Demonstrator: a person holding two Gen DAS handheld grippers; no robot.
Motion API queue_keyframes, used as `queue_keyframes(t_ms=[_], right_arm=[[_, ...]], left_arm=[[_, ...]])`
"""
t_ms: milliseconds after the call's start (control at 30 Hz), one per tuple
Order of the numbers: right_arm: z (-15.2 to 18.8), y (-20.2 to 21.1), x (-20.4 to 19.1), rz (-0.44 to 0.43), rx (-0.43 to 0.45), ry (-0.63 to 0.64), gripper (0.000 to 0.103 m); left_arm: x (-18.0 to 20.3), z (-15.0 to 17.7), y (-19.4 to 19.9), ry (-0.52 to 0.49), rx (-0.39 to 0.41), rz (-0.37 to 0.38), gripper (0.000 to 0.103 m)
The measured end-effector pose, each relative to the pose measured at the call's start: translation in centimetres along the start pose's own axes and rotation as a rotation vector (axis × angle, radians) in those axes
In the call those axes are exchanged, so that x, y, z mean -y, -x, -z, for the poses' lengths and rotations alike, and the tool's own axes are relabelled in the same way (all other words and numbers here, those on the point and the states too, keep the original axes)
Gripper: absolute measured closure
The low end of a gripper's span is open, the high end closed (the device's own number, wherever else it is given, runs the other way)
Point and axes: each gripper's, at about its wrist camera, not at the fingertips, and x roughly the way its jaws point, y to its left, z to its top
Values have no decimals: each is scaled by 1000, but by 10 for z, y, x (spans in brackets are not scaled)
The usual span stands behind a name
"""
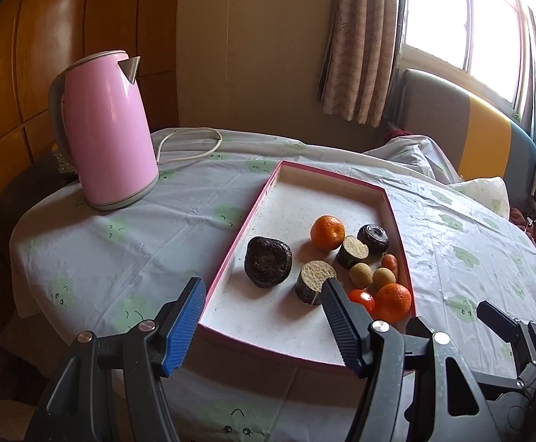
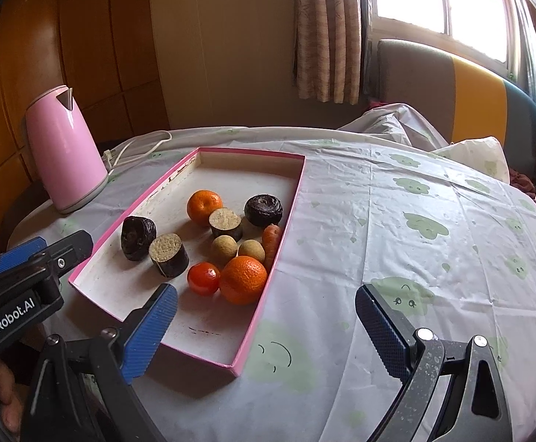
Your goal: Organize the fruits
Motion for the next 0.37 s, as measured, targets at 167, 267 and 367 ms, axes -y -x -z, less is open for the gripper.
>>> queue_keyframes(t_ms=[167,267,367], right_arm=[[1,-1,0,1,-5,0,5],[2,-1,2,3,-7,-1,5],[3,-2,4,5,-8,-2,5]], left_arm=[[4,2,1,-12,4,30,37],[4,3,1,-5,7,49,37],[6,3,-1,-10,-1,46,37]])
